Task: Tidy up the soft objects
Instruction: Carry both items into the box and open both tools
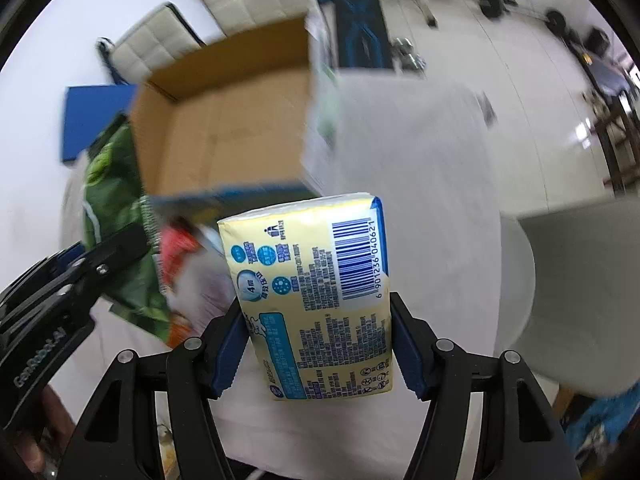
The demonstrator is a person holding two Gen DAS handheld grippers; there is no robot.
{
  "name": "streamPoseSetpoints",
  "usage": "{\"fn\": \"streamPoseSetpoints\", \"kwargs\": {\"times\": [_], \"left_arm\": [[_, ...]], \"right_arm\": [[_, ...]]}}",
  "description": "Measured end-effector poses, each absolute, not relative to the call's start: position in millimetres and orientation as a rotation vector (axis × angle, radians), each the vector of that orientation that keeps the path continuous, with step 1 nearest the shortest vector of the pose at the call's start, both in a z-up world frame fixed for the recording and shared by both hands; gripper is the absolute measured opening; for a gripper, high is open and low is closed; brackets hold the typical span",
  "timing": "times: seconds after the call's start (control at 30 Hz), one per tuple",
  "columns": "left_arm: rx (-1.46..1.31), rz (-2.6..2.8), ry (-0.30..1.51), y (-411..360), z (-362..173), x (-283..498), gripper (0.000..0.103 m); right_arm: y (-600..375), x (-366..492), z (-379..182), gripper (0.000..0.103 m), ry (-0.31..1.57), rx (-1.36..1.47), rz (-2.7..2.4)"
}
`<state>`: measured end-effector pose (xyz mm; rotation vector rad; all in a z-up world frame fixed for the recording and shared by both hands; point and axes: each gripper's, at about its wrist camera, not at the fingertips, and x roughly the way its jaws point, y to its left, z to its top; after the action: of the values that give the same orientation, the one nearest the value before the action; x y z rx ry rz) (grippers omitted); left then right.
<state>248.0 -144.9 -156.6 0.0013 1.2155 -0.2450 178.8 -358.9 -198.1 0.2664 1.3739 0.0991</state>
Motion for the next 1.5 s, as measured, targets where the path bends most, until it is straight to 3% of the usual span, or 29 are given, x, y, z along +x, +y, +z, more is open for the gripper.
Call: {"fn": "streamPoseSetpoints", "kwargs": {"times": [0.23,0.63,1.17,1.3,1.33,1.5], "left_arm": [[-0.049,-0.267,1.247,-108,-167,343,0.032],[-0.123,-0.297,1.505,-87,-288,486,0.032],[-0.081,-0.322,1.613,-97,-339,512,0.033],[-0.071,-0.28,1.624,-98,-335,508,0.041],[-0.057,-0.271,1.617,-99,-332,507,0.048],[-0.037,-0.267,1.585,-93,-314,496,0.064]], "right_arm": [[-334,266,-169,0.067,1.299,0.254,0.091],[-264,416,-258,0.067,1.413,0.217,0.021],[-245,475,-329,0.069,1.507,0.182,-0.024],[-240,485,-339,0.076,1.518,0.165,-0.024],[-239,486,-338,0.077,1.516,0.167,-0.022],[-234,480,-328,0.084,1.507,0.158,-0.023]]}}
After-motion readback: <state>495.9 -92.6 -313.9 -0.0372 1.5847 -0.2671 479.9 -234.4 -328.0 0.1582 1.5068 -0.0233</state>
